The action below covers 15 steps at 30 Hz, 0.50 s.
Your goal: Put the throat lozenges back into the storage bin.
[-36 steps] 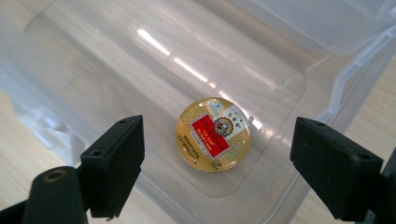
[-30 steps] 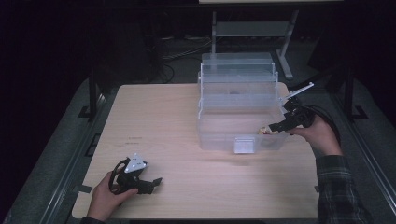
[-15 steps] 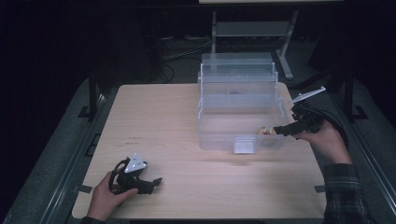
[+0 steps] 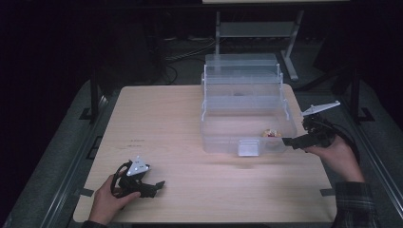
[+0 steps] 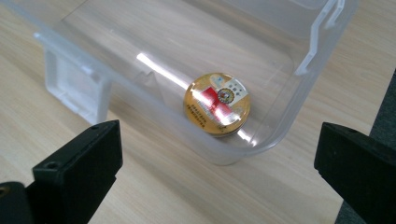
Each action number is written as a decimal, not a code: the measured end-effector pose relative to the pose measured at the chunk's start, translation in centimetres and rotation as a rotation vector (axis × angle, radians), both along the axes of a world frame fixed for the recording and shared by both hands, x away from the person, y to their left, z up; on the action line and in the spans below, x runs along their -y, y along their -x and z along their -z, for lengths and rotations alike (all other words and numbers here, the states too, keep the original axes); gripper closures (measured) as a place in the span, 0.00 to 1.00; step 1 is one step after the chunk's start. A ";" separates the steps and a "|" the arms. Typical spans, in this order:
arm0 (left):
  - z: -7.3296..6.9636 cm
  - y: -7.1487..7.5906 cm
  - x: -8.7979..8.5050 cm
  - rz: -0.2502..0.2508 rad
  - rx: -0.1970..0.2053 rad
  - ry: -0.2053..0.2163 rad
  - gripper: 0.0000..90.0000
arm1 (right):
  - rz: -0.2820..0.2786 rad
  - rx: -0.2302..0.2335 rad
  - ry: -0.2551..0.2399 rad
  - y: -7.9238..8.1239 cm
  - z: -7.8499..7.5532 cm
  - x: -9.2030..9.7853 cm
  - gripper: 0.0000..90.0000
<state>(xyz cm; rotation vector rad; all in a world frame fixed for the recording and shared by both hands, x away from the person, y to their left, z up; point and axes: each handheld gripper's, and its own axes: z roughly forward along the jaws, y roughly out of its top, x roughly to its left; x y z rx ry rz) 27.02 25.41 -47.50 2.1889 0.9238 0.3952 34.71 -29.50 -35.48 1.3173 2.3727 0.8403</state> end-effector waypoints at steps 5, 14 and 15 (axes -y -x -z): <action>0.0 0.0 0.0 0.001 0.001 -0.001 0.12 | 0.002 0.012 -0.004 1.0 0.5 0.0 0.01; 0.0 0.0 0.0 0.000 0.000 0.001 0.12 | 0.016 0.030 -0.020 3.0 2.2 0.3 0.01; 0.0 0.0 0.0 0.000 0.000 0.000 0.12 | 0.017 0.029 -0.019 3.1 2.5 0.3 0.01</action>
